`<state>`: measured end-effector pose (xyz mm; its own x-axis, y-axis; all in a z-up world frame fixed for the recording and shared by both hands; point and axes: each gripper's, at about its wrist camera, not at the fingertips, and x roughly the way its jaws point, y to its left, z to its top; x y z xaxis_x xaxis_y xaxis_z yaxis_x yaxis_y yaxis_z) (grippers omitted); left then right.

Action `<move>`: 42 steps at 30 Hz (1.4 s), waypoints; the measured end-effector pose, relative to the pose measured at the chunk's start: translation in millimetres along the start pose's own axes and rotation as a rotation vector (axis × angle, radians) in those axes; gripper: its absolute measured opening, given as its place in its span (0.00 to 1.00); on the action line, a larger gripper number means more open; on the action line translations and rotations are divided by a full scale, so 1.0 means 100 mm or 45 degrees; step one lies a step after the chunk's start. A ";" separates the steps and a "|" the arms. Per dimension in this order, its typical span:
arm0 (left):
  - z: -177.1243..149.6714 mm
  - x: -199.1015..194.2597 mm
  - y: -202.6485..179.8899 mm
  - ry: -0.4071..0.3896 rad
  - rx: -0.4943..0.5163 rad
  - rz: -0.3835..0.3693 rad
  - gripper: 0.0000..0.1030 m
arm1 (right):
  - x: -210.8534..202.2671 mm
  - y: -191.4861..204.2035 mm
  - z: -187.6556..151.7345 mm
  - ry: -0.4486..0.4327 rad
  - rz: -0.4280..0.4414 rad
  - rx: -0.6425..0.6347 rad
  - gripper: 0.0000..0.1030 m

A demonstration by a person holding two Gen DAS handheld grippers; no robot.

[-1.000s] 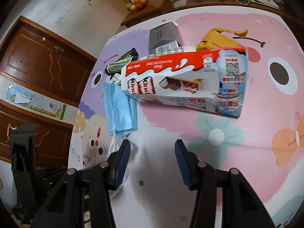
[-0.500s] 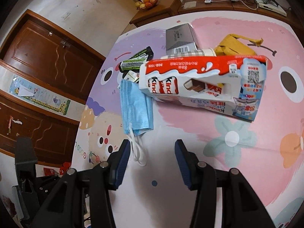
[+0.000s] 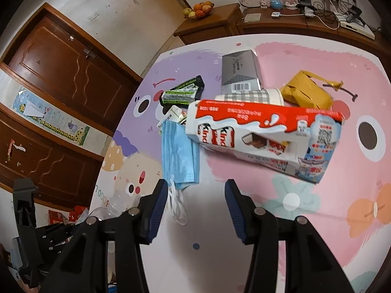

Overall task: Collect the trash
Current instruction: 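Grasp the white Kinder box with the right gripper while the left gripper holds the bottle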

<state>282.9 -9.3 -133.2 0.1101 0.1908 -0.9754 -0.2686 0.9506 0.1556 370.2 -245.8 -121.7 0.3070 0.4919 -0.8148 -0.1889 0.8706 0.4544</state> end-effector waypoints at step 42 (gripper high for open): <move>0.13 0.21 -0.14 0.033 -0.024 -0.067 0.26 | 0.24 -0.12 0.00 0.181 -0.233 -0.703 0.49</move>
<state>301.0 -15.4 -153.8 0.0999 0.1342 -0.9859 -0.2808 0.9544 0.1015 379.8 -244.2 -147.0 0.2597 0.2947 -0.9196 -0.6130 0.7861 0.0788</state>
